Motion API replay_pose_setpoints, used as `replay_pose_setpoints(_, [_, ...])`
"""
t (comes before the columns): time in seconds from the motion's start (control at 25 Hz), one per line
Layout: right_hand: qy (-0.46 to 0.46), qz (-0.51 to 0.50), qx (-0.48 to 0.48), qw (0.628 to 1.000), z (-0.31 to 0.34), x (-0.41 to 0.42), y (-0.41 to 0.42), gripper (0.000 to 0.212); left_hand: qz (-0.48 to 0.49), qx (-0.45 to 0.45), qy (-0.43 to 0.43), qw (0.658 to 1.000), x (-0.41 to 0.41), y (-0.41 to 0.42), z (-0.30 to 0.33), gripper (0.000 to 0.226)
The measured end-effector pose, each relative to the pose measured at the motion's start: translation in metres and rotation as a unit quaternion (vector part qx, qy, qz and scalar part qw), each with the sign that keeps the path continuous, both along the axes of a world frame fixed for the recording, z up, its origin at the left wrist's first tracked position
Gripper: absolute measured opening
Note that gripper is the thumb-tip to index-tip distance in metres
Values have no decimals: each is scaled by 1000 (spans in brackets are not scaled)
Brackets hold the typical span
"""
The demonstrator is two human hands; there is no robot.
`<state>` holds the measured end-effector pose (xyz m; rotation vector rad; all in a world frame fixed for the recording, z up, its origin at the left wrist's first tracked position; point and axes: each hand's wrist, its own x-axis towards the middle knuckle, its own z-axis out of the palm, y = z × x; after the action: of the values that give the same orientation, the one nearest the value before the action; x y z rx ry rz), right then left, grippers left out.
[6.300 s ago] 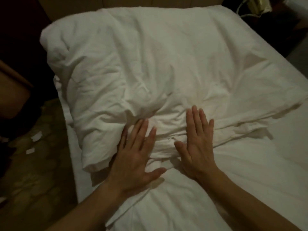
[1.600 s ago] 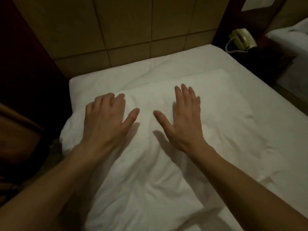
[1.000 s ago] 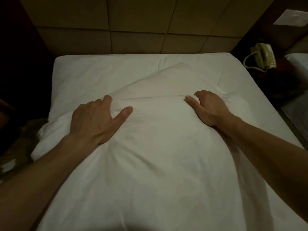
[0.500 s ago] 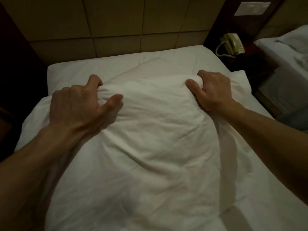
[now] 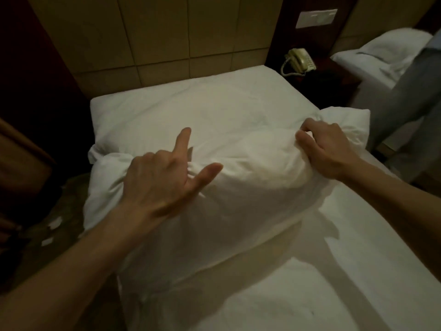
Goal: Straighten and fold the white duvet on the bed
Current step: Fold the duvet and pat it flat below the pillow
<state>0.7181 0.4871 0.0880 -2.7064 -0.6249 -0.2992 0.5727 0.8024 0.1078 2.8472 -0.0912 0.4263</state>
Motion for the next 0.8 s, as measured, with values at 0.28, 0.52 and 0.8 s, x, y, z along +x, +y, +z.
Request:
replay_pose_setpoints(0.28, [43, -72, 15, 996, -34, -82, -71, 49, -88, -53, -19, 995, -67, -73, -30, 95])
replay_pose_setpoints(0.52, [79, -51, 67, 993, -79, -160, -102, 43, -68, -54, 34, 996, -142, -122, -95, 102])
replay_pose_setpoints(0.8, [118, -44, 47, 991, -121, -231, -149, 58, 1, -48, 62, 997, -217, -177, -128, 104])
